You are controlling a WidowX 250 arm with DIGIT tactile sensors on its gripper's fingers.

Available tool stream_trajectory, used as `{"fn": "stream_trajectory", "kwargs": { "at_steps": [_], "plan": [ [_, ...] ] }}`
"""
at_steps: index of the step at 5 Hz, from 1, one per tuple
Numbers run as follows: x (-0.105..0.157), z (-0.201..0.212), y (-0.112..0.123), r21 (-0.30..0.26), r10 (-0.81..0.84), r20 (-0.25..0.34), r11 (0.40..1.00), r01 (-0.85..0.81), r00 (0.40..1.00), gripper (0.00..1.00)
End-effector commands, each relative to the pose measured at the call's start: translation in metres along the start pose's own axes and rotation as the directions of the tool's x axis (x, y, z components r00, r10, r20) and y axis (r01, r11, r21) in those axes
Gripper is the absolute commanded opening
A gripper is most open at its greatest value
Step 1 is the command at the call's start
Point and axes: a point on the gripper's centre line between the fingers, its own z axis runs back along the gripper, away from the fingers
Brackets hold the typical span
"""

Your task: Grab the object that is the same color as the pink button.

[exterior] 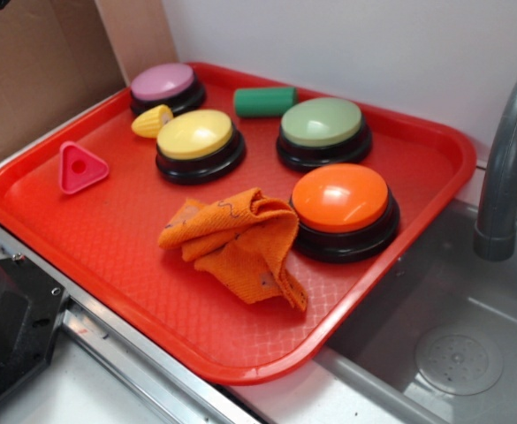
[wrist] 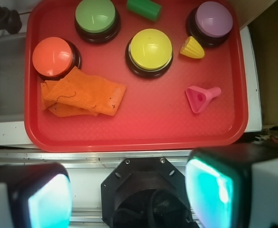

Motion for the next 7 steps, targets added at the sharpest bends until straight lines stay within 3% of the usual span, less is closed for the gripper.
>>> {"fn": "stream_trajectory", "kwargs": {
  "at_steps": [1, 2, 3, 4, 5, 6, 7],
  "plan": [
    [0.006, -0.019, 0.036, -0.031, 0.311, 0.102, 0.950, -0.309, 0.945, 1.00],
    [0.006, -0.038, 0.061, -0.035, 0.517, 0.137, 0.855, -0.517, 0.845, 1.00],
    [0.011, -0.061, 0.095, -0.016, 0.699, 0.192, 0.705, -0.709, 0.689, 1.00],
    [0.019, -0.091, 0.122, -0.038, 0.850, 0.194, 0.506, -0.862, 0.490, 1.00],
    [0.024, -0.117, 0.137, -0.060, 0.920, 0.186, 0.360, -0.931, 0.344, 1.00],
    [0.030, -0.144, 0.151, -0.055, 0.954, 0.183, 0.250, -0.967, 0.237, 1.00],
    [0.035, -0.164, 0.158, -0.052, 0.966, 0.170, 0.204, -0.978, 0.193, 1.00]
  ]
}}
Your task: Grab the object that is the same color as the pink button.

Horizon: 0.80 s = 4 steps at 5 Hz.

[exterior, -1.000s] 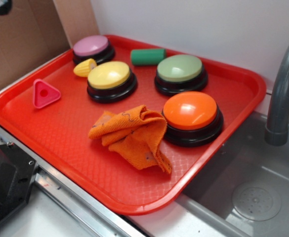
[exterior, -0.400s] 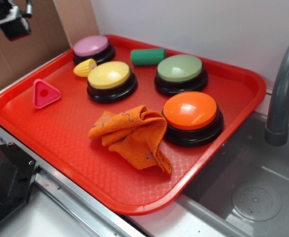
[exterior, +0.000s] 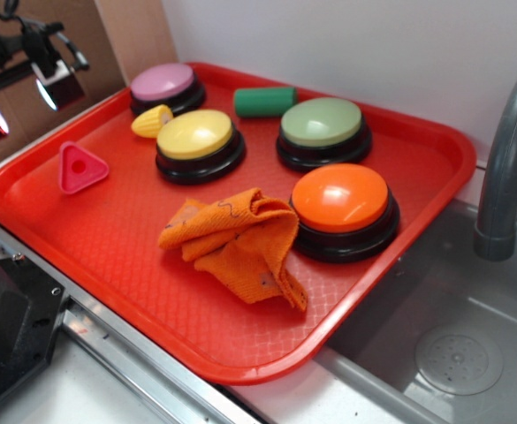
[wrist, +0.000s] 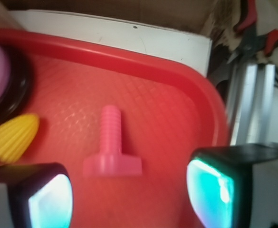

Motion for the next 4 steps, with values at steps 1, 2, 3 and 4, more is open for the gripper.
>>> {"fn": "stream_trajectory", "kwargs": {
  "at_steps": [1, 2, 3, 4],
  "plan": [
    [0.008, -0.034, 0.002, 0.011, 0.058, 0.010, 0.998, -0.058, 0.998, 1.00],
    [0.003, -0.055, 0.005, -0.015, 0.044, -0.018, 0.999, -0.044, 0.999, 1.00],
    [0.000, -0.058, 0.007, -0.034, 0.061, -0.016, 0.998, -0.062, 0.998, 0.10],
    [-0.001, -0.063, 0.007, -0.040, 0.044, -0.011, 0.998, -0.045, 0.999, 0.00]
  ]
}}
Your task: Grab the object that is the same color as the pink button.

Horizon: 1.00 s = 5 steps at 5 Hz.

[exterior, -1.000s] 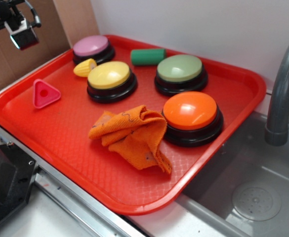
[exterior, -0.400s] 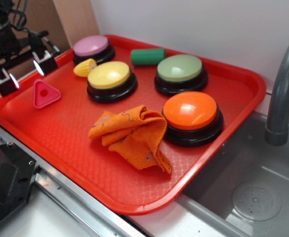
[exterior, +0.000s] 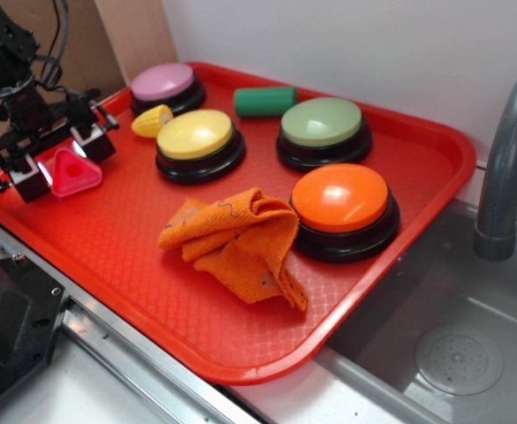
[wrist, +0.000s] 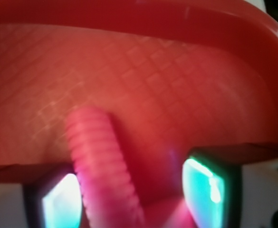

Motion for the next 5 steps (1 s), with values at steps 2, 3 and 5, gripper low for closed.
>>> {"fn": "stream_trajectory", "kwargs": {
  "at_steps": [2, 3, 5],
  "plan": [
    [-0.001, 0.005, 0.008, -0.048, -0.052, 0.033, 0.997, 0.053, 0.998, 0.00],
    [-0.004, 0.033, -0.001, -0.063, -0.256, 0.069, 0.964, 0.260, 0.964, 0.00],
    [-0.047, 0.109, -0.032, -0.114, -0.681, 0.136, 0.711, 0.694, 0.720, 0.00]
  ]
}}
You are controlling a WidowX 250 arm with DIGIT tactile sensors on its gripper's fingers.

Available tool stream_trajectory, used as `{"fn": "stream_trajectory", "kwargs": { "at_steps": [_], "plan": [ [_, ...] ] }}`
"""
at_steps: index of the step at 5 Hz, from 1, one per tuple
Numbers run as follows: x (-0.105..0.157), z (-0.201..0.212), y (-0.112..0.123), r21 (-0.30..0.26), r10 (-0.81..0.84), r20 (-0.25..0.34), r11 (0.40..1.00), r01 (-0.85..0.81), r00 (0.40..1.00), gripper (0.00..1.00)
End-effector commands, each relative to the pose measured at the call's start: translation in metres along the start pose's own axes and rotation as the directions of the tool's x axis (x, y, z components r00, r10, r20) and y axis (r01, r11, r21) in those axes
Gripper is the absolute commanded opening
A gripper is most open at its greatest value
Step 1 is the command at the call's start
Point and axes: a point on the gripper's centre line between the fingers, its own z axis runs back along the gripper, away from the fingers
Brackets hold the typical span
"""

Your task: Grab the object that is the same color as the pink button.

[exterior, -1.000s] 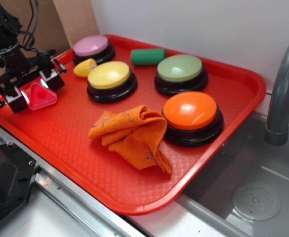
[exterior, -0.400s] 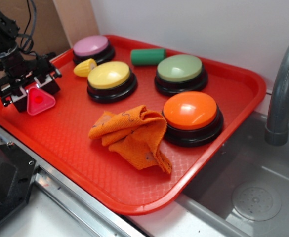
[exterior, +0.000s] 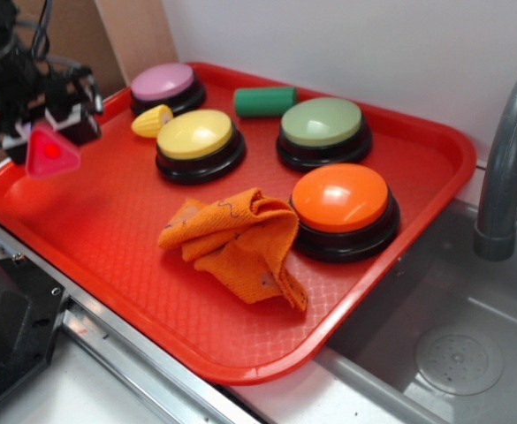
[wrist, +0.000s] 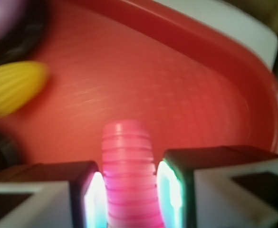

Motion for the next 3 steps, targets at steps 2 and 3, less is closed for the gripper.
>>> {"fn": "stream_trajectory", "kwargs": {
  "at_steps": [2, 3],
  "plan": [
    [-0.052, 0.061, -0.072, -0.219, -0.631, 0.029, 0.752, 0.621, 0.775, 0.00],
    [-0.057, 0.059, -0.069, -0.225, -0.610, -0.007, 0.773, 0.593, 0.792, 0.00]
  ]
}}
